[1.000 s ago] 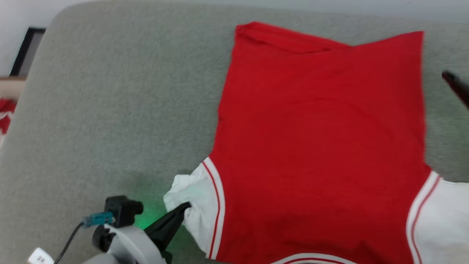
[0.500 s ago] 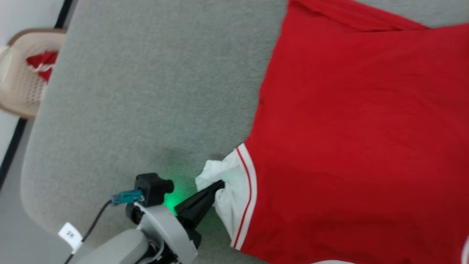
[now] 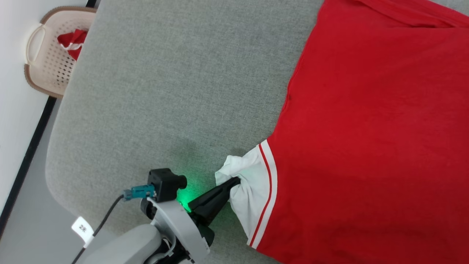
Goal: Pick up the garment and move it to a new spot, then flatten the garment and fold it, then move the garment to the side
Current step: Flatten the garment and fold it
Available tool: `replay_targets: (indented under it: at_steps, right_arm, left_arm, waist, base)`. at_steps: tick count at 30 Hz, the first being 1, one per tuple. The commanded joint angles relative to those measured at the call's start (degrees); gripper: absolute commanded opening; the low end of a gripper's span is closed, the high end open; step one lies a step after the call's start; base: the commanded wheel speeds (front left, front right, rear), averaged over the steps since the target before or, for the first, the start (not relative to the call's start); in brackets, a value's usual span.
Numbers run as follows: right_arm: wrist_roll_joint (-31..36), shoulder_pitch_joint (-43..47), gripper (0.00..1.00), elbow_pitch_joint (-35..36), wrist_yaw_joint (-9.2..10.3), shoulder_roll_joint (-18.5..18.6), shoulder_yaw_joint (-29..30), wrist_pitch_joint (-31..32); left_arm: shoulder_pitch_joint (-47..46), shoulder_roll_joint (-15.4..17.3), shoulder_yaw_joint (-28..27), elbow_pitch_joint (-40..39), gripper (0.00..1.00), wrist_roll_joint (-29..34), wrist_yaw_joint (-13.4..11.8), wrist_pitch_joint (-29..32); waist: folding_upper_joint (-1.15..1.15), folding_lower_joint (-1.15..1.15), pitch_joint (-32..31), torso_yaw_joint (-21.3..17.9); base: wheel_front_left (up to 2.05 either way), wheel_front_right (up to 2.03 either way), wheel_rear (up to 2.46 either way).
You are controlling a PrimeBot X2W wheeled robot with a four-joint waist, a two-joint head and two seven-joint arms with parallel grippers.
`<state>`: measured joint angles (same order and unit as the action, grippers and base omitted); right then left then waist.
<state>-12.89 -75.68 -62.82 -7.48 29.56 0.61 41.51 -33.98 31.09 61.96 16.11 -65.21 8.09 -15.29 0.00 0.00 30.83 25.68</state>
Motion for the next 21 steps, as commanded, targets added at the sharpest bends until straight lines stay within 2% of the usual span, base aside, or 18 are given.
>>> replay_targets:
  at_steps: [1,6,11,16,21]
  right_arm:
    - [1.09,3.91,0.0,-3.69,-0.02,-1.68,0.0,1.29]
    - [2.04,2.92,0.0,-3.38,-0.02,-2.89,-0.35,1.37]
    - [-1.05,3.89,0.0,-0.75,-0.02,-4.09,-2.84,2.32]
    - [-8.09,8.31,0.0,5.28,-0.02,-4.27,-6.87,4.05]
    - [-16.55,16.43,0.0,15.46,-0.02,-2.12,-11.69,6.67]
  left_arm:
    - [1.89,1.77,1.29,3.35,0.0,-0.74,-1.2,1.1]
    - [2.21,2.85,0.74,3.8,0.0,-1.52,-1.24,0.74]
    - [2.73,4.48,-0.06,4.12,0.0,-1.63,-1.23,0.58]
    - [3.73,6.09,-0.94,3.65,0.0,-1.89,-1.14,0.45]
    - [5.42,7.99,-1.43,3.24,0.0,-2.21,-0.86,0.36]
  waist:
    - [0.0,0.0,-0.55,-0.47]
    - [0.0,0.0,-2.25,-2.41]
    - [0.0,0.0,-4.9,-5.22]
    - [0.0,0.0,-8.35,-8.3]
    - [0.0,0.0,-12.04,-11.35]
  base:
    - [0.0,0.0,0.0]
    - [0.0,0.0,0.0]
    - [0.0,0.0,0.0]
    - [0.0,0.0,0.0]
    - [0.0,0.0,0.0]
